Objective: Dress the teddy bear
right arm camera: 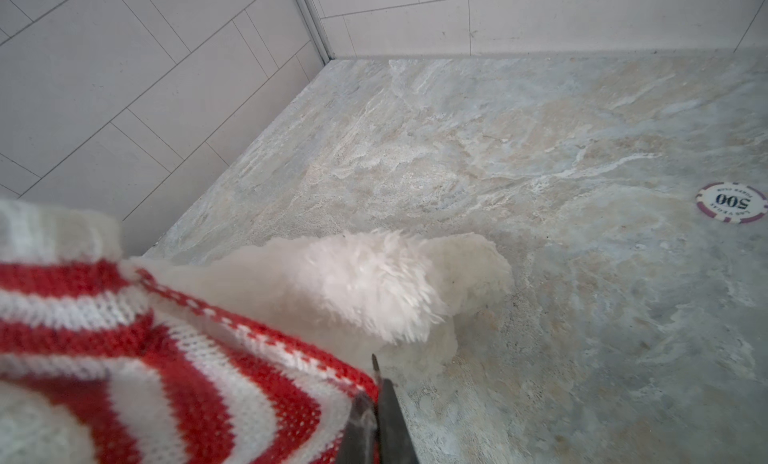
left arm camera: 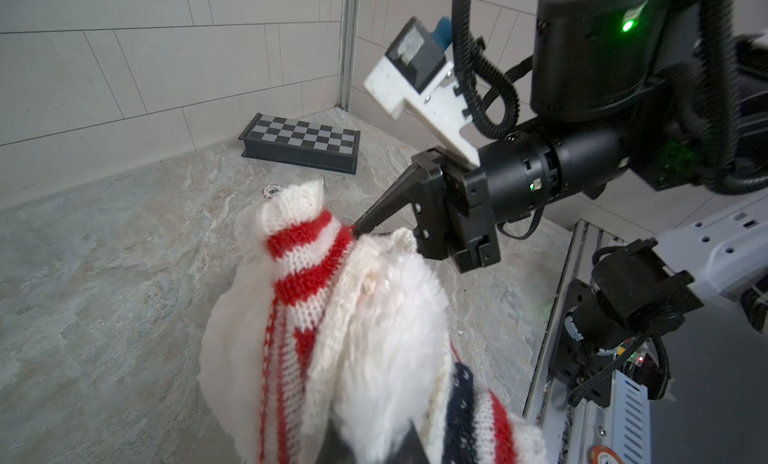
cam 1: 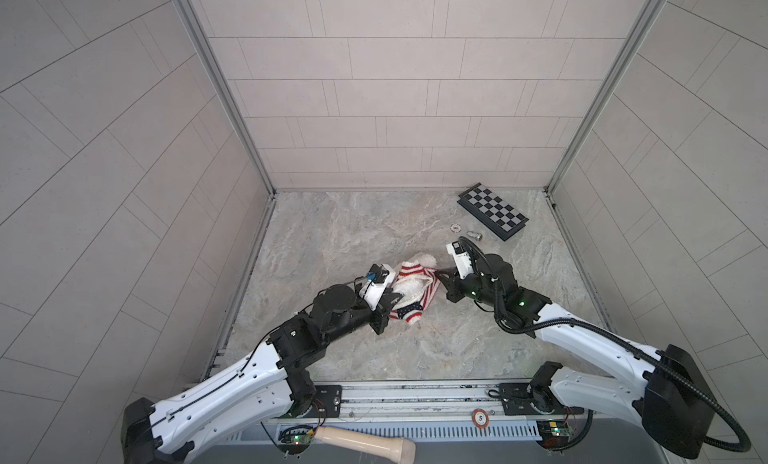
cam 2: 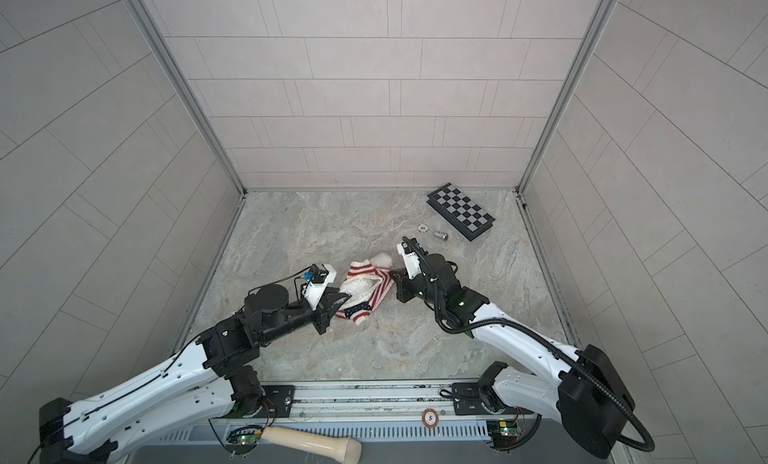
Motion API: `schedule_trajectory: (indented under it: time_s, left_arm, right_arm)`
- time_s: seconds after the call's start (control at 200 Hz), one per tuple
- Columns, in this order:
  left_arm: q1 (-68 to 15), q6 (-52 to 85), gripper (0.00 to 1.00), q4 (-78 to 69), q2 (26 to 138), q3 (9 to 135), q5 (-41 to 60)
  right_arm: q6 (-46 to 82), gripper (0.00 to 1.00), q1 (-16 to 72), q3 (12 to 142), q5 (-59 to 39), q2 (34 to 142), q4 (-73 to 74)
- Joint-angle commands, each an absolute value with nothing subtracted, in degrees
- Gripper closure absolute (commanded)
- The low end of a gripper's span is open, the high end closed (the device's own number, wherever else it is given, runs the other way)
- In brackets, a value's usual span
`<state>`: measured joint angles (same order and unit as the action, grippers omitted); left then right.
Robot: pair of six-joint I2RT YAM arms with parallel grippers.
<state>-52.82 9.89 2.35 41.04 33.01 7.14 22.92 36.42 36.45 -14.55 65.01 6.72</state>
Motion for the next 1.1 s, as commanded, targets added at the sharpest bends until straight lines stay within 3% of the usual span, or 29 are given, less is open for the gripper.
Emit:
schedule_trajectory:
  time_s: [0.0,0.14,0.28,0.491,0.586,0.716,0.881,1.096]
  left_arm:
    - [-52.7,15.6,1.00,-8.1,37.6,33.1,6.3]
    - [-52.7,18.9,1.00,-6.5,35.5,33.1,-2.3]
    - [-52.7,21.5,1.00,-4.5,32.5,30.8,-11.5]
    - [-52.7,23.6,1.00,-6.3,35.3,31.2,-10.9]
    - [-52.7,24.0,1.00,-8.6,37.4,31.0,-8.0]
    - [-52.7,26.6,1.00,-11.0,37.0,31.1,-6.6]
    - [-52.7,29.7,1.00,-12.5,36.8,33.8,-6.3]
    - [-52.6,33.8,1.00,-19.9,39.8,35.8,-3.5]
  right_arm:
    - [22.9,1.00,34.0,34.1,-11.9,70.5,4.6]
    - [23.0,1.00,34.4,35.0,-14.9,71.6,4.2]
    - [19.2,1.00,37.8,33.8,-14.9,63.8,1.0]
    - [17.9,1.00,40.2,24.3,-21.9,51.3,13.8]
    - [17.0,0.92,40.2,27.7,-22.3,52.7,12.6]
    - [20.4,0.69,40.2,27.9,-20.3,51.9,14.1]
    - [26.0,0.49,41.9,21.6,-18.9,48.0,21.7]
    - [36.5,0.48,42.9,21.6,-23.5,57.5,46.3]
